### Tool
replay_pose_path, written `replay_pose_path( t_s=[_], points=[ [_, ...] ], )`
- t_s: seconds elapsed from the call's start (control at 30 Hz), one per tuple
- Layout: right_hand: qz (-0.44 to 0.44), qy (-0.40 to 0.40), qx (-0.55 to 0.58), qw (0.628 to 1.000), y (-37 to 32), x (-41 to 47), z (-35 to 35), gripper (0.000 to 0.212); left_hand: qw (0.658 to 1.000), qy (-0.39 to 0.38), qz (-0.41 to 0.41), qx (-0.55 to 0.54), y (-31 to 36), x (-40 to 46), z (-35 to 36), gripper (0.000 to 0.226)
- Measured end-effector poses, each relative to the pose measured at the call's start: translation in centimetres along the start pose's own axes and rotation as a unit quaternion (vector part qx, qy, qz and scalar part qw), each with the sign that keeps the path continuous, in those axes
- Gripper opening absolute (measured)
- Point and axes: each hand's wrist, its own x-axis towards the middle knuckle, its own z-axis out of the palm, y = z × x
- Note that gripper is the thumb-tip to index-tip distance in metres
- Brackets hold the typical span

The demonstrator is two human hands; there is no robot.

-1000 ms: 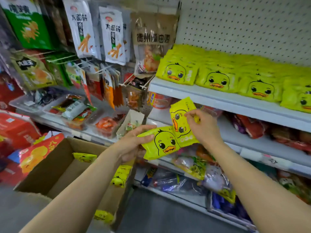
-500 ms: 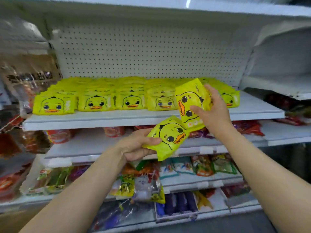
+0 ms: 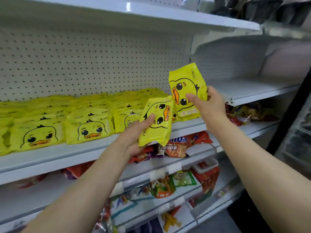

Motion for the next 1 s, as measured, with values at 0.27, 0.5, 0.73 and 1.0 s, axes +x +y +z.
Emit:
replay_pose_path(
  t_s=[0.27, 0.5, 0.73, 1.0],
  points=[
    [0.033, 0.025, 0.033, 0.999, 5.9, 12.2, -0.6, 0.022, 0.98, -0.036, -0.014, 0.193, 4.9, 12.3, 4.9, 0.038],
    [0.043, 0.017, 0.075, 0.996, 10.7, 20.8, -2.0, 0.031, 0.927, 0.043, -0.023, 0.373, 6.9, 20.5, 7.9, 0.024],
    [0.009, -0.058, 0.092, 0.994, 13.7, 29.1, -3.1, 0.029, 0.849, 0.116, -0.029, 0.514, 7.9, 28.6, 10.5, 0.03],
    [0.004, -0.094, 0.153, 0.984, 17.2, 33.6, -3.7, 0.035, 0.832, 0.154, -0.051, 0.531, 7.4, 36.6, 13.5, 0.038]
  ],
)
